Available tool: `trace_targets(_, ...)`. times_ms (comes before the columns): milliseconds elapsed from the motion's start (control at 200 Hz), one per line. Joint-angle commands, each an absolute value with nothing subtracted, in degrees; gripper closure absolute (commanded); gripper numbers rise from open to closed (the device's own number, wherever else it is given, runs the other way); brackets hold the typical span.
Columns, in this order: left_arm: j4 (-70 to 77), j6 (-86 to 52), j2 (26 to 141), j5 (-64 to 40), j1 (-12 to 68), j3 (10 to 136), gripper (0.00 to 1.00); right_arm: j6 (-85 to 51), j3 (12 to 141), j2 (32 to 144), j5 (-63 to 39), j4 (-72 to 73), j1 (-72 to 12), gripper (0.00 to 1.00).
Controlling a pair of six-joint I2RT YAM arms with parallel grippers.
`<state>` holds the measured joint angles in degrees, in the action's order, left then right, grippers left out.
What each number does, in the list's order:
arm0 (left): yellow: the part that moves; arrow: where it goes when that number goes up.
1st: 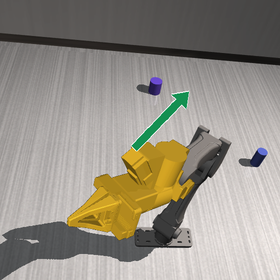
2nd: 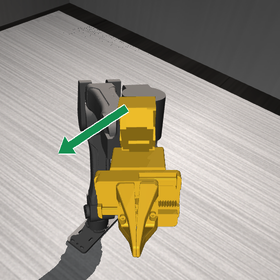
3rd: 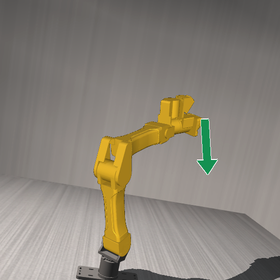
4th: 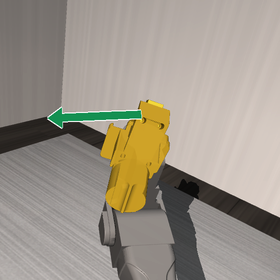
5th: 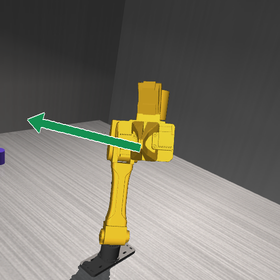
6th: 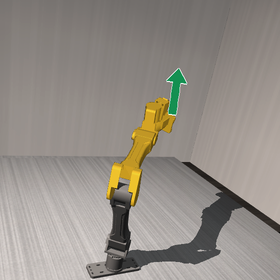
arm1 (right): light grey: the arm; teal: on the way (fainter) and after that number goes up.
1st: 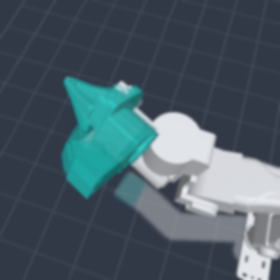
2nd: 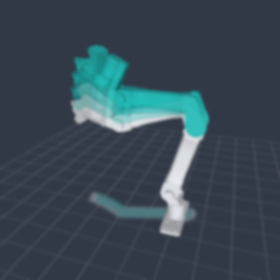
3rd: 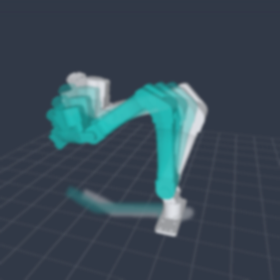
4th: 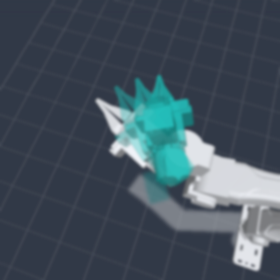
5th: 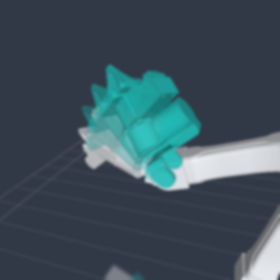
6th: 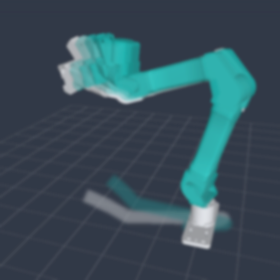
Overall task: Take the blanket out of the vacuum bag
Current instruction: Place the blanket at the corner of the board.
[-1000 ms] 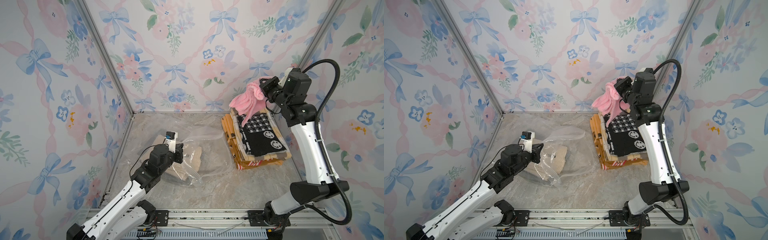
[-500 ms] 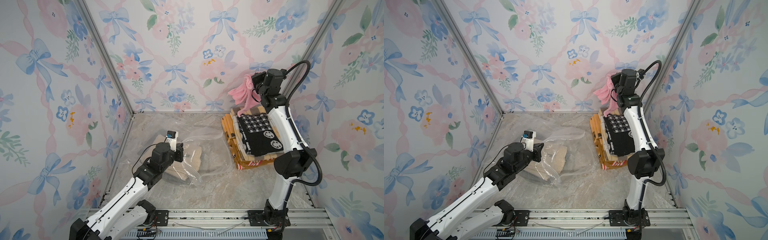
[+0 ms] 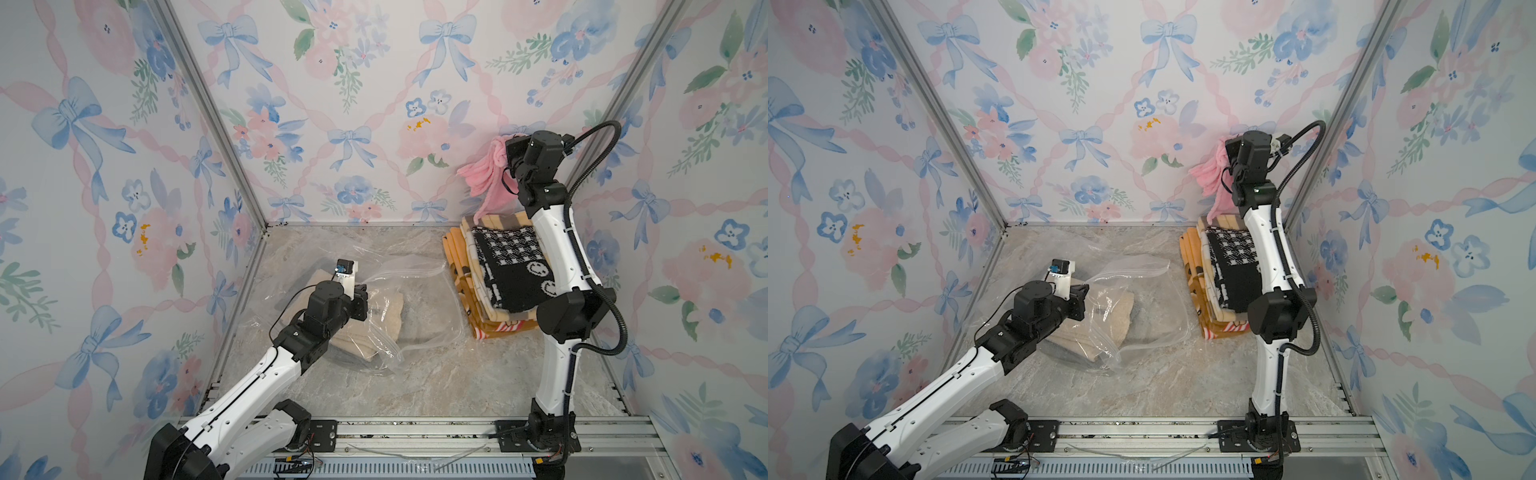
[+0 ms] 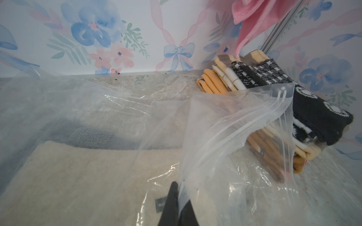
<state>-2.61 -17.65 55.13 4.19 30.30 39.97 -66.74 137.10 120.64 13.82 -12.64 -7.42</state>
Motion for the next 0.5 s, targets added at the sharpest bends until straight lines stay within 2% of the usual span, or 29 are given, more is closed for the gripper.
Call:
trace_targets(0,-1.4,-17.8,54.6,3.0,29.9,40.1,1.0,-69.1,127.8,115.7,14.6,-6.8,-7.1,1.0)
trace_targets(305,-2.9,-18.3,51.6,2.9,29.9,39.5,1.0,-68.6,108.9,104.8,13.2,-6.9,-6.0,1.0)
trace_targets(495,-2.4,-19.4,50.7,2.0,29.9,38.6,1.0,-65.7,101.2,99.1,6.6,-12.2,-3.3,1.0)
